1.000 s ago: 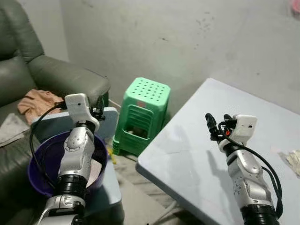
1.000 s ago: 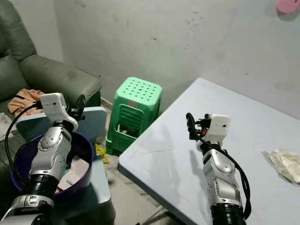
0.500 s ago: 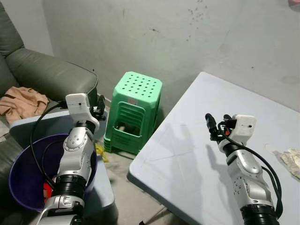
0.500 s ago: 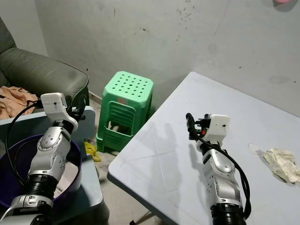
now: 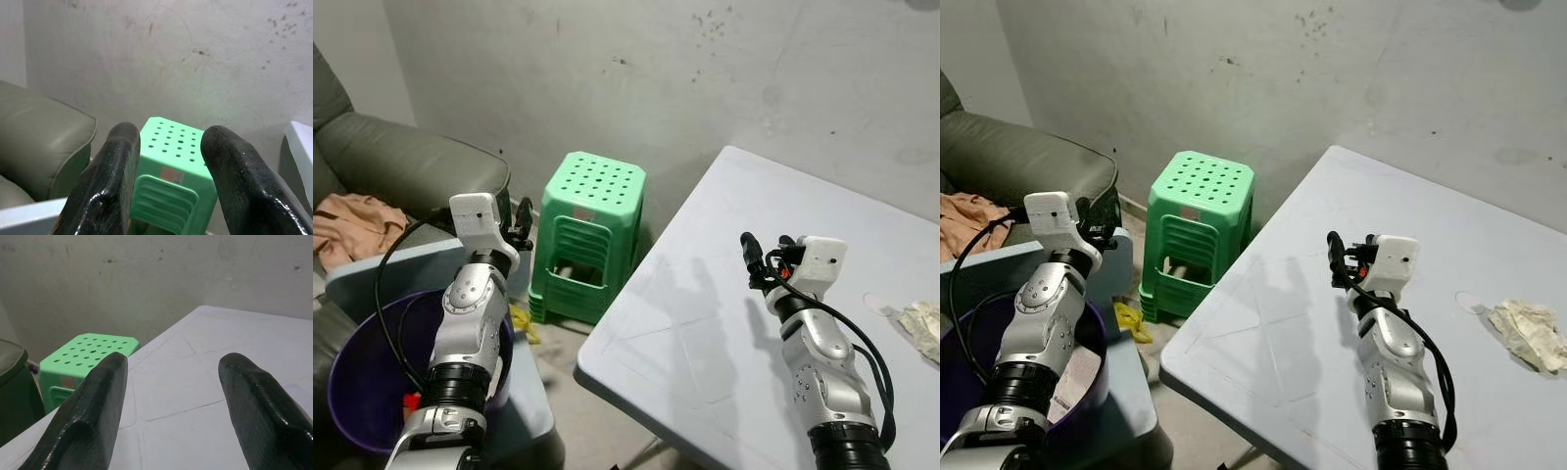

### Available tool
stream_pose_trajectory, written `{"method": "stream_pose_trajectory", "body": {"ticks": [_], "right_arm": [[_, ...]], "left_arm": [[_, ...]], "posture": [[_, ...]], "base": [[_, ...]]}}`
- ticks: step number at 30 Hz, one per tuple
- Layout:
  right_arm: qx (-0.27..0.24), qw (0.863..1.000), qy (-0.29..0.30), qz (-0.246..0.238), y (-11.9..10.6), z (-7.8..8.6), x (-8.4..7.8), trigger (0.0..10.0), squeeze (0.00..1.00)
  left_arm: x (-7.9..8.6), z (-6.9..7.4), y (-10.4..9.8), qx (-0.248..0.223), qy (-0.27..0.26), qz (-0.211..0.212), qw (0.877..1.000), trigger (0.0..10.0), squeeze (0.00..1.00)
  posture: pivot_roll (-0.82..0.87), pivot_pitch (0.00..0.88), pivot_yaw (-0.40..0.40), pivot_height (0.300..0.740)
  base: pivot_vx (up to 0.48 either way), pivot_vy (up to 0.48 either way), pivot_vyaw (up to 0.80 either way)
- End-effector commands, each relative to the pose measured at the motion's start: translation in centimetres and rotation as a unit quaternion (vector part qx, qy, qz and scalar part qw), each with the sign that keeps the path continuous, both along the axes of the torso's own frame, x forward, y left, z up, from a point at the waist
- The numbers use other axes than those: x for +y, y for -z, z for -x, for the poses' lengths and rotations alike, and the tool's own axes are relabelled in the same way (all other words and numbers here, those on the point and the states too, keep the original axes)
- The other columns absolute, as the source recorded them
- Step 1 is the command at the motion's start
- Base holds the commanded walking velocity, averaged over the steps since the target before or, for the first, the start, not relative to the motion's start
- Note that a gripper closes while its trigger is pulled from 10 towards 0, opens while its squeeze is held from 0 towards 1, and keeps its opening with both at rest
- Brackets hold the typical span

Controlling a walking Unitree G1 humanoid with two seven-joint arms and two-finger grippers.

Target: Picking trash to rubbish bin

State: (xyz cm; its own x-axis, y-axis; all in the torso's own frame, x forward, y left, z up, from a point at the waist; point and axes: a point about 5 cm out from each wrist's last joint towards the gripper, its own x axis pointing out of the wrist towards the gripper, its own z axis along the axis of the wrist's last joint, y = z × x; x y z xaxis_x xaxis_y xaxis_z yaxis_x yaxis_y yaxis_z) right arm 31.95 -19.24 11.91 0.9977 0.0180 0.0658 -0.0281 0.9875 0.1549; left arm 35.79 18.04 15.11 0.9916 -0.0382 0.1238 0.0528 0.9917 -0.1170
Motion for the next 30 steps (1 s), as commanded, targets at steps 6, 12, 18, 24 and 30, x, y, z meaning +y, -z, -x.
{"method": "stream_pose_trajectory", "body": {"ticks": [6, 12, 18, 24, 30], "right_arm": [[-0.009, 1.0, 0.021, -0.003, -0.1, 0.0, -0.4, 10.0, 0.0], [-0.011, 1.0, 0.029, -0.004, 0.1, 0.3, -0.4, 10.0, 0.0], [-0.011, 0.999, 0.039, -0.005, 0.3, 0.5, -0.5, 10.0, 0.0], [-0.012, 0.999, 0.044, -0.005, 0.5, 0.6, -0.1, 10.0, 0.0], [-0.019, 0.999, 0.043, -0.009, 0.5, 0.8, 0.1, 10.0, 0.0]], "left_arm": [[-0.9, -0.6, -0.2, 0.006, 0.024, -0.006, 1.0, 10.0, 0.0], [-1.7, -1.0, -0.5, 0.008, 0.041, -0.009, 0.999, 10.0, 0.0], [-2.2, -1.4, -0.7, 0.009, 0.054, -0.014, 0.998, 10.0, 0.0], [-2.1, -1.7, -0.9, 0.011, 0.059, -0.018, 0.998, 10.0, 0.0], [-2.1, -1.9, -1.0, 0.011, 0.061, -0.023, 0.998, 10.0, 0.0]], "posture": [[-0.02, 0.0, -0.041, 0.74], [-0.05, 0.0, -0.005, 0.74], [-0.07, 0.0, 0.02, 0.74], [-0.08, 0.0, 0.043, 0.74], [-0.08, 0.0, 0.051, 0.74]], "base": [[0.0, 0.0, -0.7], [0.0, 0.0, -0.7], [0.0, 0.0, -0.67], [0.0, 0.0, -0.65], [0.0, 0.0, -0.11]]}}
